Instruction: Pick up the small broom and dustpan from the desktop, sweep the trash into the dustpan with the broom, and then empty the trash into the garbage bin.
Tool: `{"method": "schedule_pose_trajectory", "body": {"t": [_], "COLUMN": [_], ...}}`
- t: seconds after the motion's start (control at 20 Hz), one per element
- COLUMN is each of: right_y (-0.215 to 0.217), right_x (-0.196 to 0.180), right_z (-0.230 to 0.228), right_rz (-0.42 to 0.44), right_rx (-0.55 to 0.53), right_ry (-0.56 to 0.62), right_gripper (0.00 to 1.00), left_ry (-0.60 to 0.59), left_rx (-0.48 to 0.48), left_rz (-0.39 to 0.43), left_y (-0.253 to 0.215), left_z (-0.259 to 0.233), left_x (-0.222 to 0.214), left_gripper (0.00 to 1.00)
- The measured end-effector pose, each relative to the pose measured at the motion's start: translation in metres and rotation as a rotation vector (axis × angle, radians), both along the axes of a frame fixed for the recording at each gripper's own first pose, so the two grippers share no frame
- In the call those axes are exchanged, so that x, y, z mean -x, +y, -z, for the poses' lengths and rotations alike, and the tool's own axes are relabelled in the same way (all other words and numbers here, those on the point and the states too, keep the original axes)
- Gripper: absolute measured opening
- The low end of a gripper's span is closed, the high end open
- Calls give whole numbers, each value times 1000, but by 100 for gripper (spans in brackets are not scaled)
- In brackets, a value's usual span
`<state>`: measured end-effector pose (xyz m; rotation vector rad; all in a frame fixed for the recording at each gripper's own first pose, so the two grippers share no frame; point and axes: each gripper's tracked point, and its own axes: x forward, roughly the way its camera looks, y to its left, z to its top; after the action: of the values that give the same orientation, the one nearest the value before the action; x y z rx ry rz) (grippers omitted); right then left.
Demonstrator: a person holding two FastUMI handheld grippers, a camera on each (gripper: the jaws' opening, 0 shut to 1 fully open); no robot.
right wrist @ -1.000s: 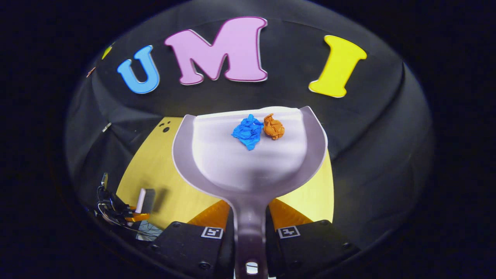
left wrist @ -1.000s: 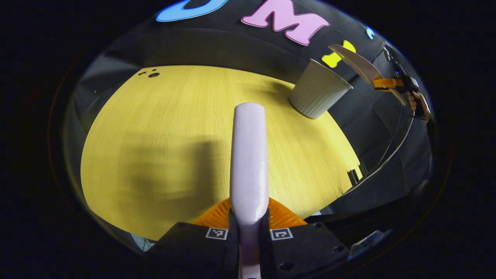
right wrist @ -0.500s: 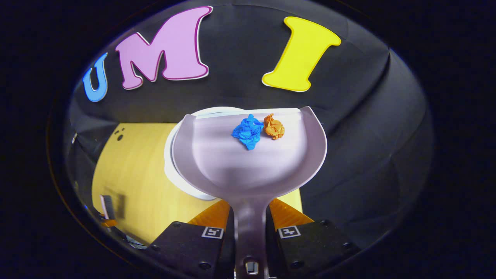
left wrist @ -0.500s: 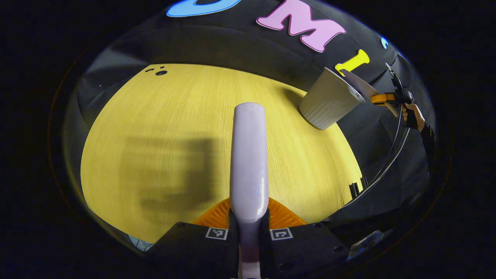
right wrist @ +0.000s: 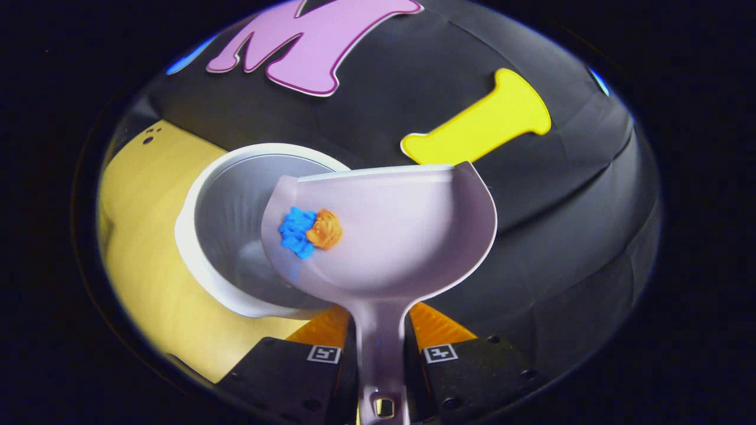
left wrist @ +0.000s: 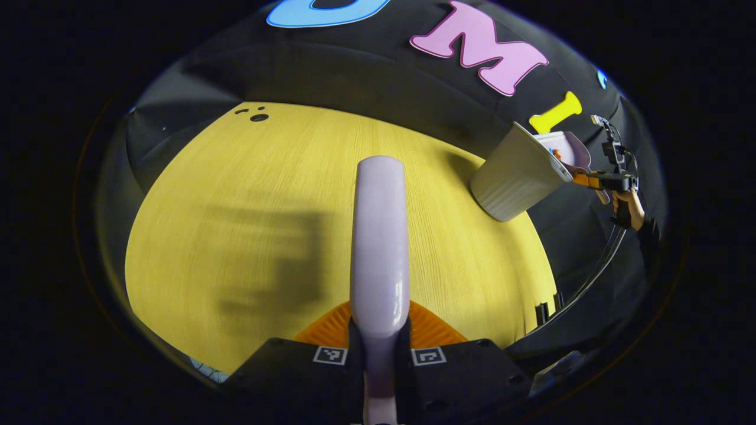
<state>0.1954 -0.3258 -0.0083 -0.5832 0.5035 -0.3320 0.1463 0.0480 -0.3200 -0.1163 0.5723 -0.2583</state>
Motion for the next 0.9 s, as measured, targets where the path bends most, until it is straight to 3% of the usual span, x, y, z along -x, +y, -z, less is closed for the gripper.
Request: {"method": "schedule_pose_trajectory", "body": {"t": [0.3, 0.35, 0.4, 0.45, 0.5, 0.6, 0.65, 0.7, 0.9], "right_y": [-15, -14, -14, -12, -13, -15, -14, -13, -9], "right_x": [1, -1, -3, -2, -2, -2, -2, -2, 6], "right_z": [-12, -17, -22, -25, -27, -35, -38, -40, -60], "right_rz": [-7, -15, -31, -46, -58, -75, -87, -103, -188], "right_rx": [260, 318, 373, 425, 475, 563, 601, 640, 844], "right_ry": [-14, -14, -26, -32, -28, -17, -10, -3, 17], "right_gripper": [36, 41, 36, 41, 36, 36, 41, 36, 35], "left_ry": [-4, 0, 5, 8, 11, 17, 19, 22, 25], "left_rx": [-2, -1, -1, -1, -2, -2, -4, -5, -8], "left_rz": [-9, -14, -17, -20, -22, -26, -28, -29, -30], "left_y": [1, 2, 4, 5, 7, 8, 9, 10, 9], "left_z": [-3, -1, 0, 1, 1, 2, 3, 4, 4], "left_x": [-2, -3, -2, -2, -2, 0, -1, -1, -1], "left_gripper": [25, 25, 24, 25, 25, 24, 25, 25, 25]}}
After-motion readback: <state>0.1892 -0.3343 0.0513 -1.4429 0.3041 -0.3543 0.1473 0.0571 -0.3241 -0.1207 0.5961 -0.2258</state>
